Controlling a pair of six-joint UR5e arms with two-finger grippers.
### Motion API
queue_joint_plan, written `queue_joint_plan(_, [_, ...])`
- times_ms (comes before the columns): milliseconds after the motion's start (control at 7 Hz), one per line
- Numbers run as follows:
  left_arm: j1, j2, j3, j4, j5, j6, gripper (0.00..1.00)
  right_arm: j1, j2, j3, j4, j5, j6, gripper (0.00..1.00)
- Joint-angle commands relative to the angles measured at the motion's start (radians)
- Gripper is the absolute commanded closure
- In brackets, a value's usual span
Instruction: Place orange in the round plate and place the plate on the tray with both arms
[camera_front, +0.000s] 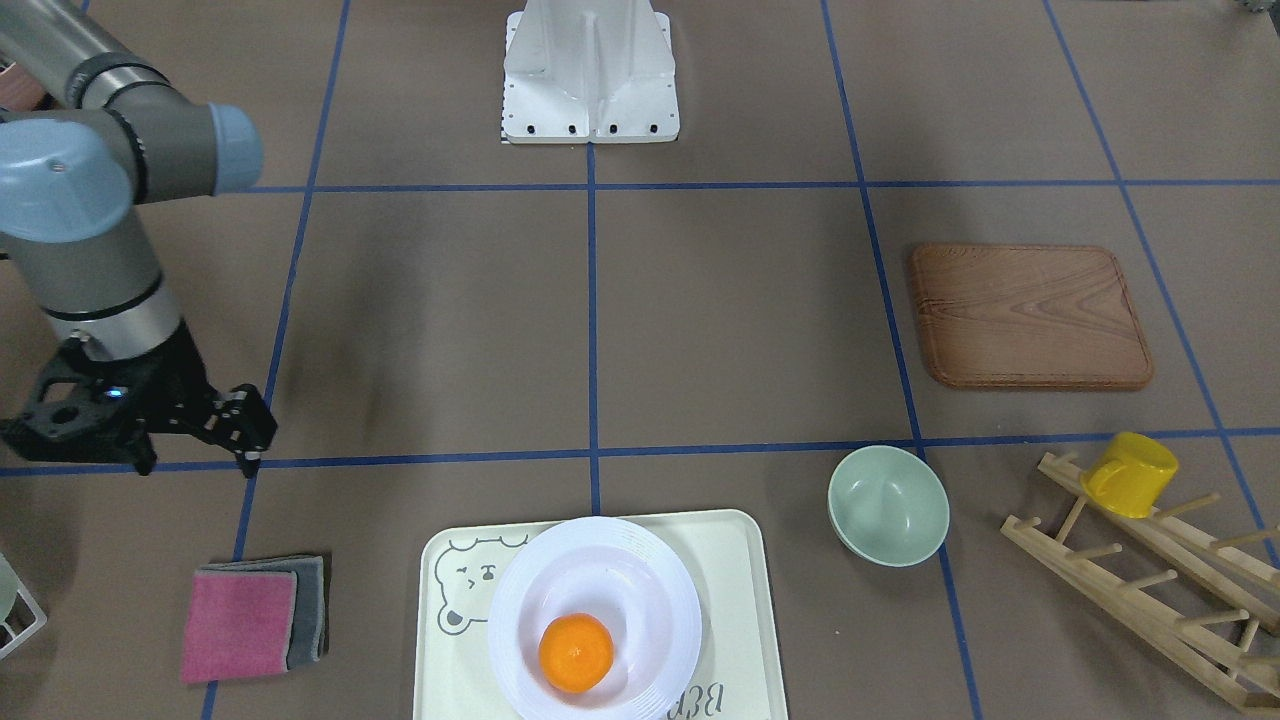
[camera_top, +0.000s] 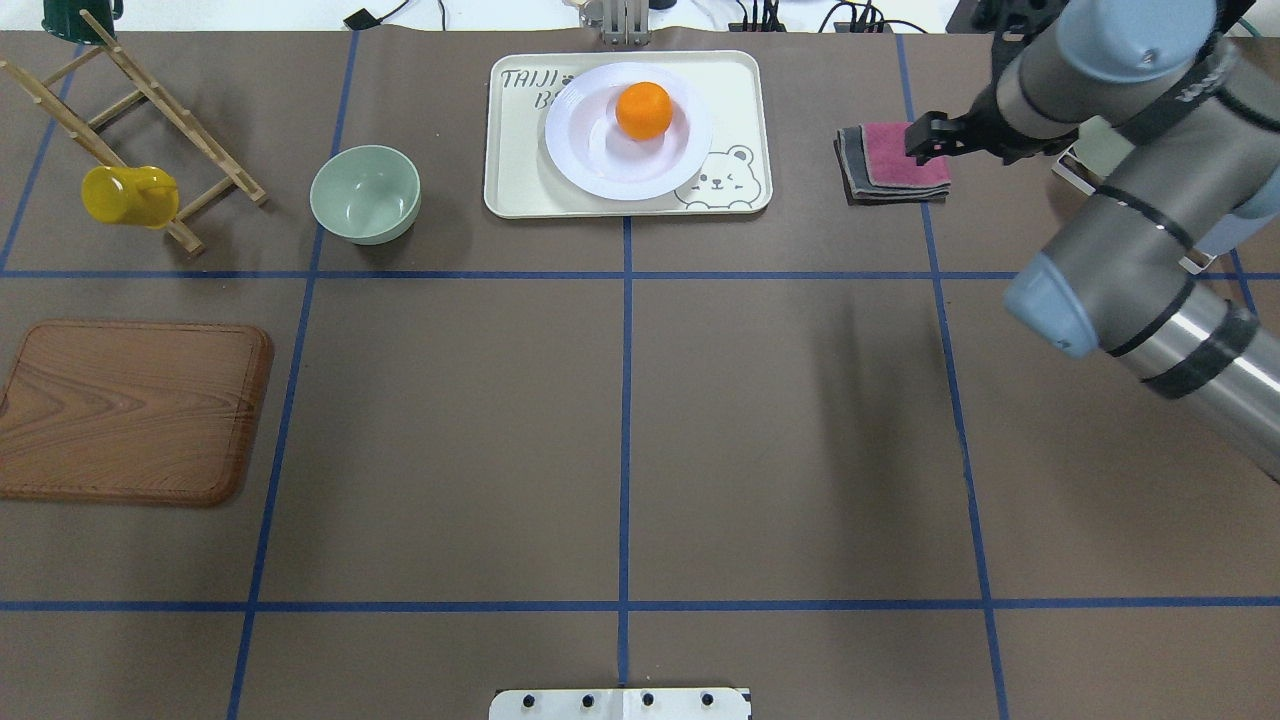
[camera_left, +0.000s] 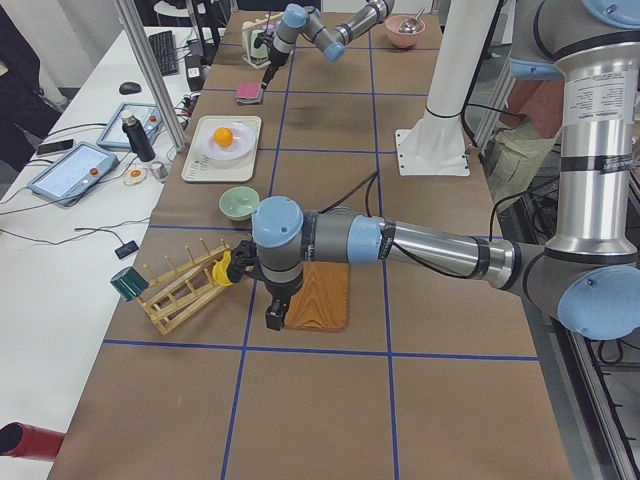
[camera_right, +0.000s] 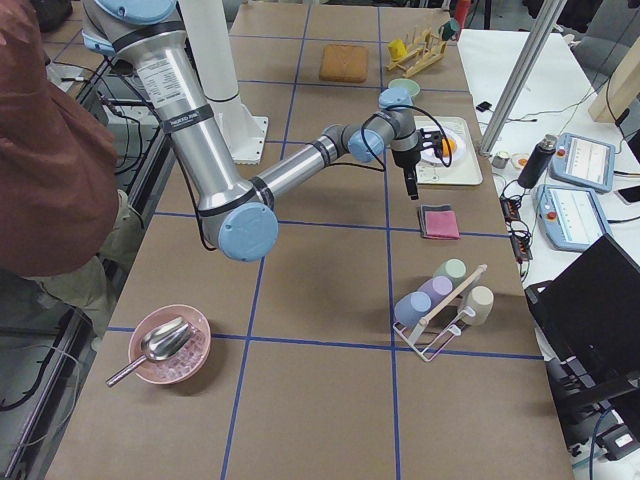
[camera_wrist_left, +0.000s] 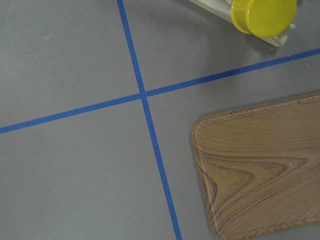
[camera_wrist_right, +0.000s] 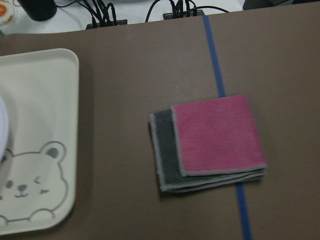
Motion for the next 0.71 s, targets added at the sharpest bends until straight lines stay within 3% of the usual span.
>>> queue_joint_plan(0, [0.0,0.014,0.001,0.003,0.004,-0.001,0.01,0.225,-0.182,0.05,-0.046,0.173,-0.474,0.0])
queue_joint_plan(286, [-0.002,0.046,-0.008,0.002,0.007,0.009,0.01,0.404,-0.343,0.045,-0.047,0.3,-0.788,0.0])
queue_joint_plan(571, [0.001,0.06,-0.011,0.0,0.007,0.007,0.01,0.525,-0.479,0.042,-0.052,0.417,-0.907,0.0])
